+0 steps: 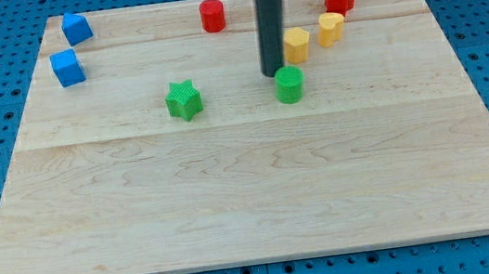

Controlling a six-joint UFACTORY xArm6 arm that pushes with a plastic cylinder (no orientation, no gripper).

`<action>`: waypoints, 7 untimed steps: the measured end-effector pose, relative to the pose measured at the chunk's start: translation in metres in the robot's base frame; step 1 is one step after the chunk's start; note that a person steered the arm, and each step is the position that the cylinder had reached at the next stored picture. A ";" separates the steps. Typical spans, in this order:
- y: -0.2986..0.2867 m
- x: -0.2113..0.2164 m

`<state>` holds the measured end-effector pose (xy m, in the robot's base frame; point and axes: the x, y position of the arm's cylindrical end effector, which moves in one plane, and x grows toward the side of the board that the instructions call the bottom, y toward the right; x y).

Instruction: Put the yellow heart below the blue cube

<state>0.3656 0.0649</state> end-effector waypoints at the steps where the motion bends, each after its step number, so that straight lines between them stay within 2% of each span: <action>1: 0.052 -0.001; 2: 0.106 -0.019; 4: 0.114 -0.075; 5: 0.090 -0.071; 7: -0.001 -0.067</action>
<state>0.2981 0.0638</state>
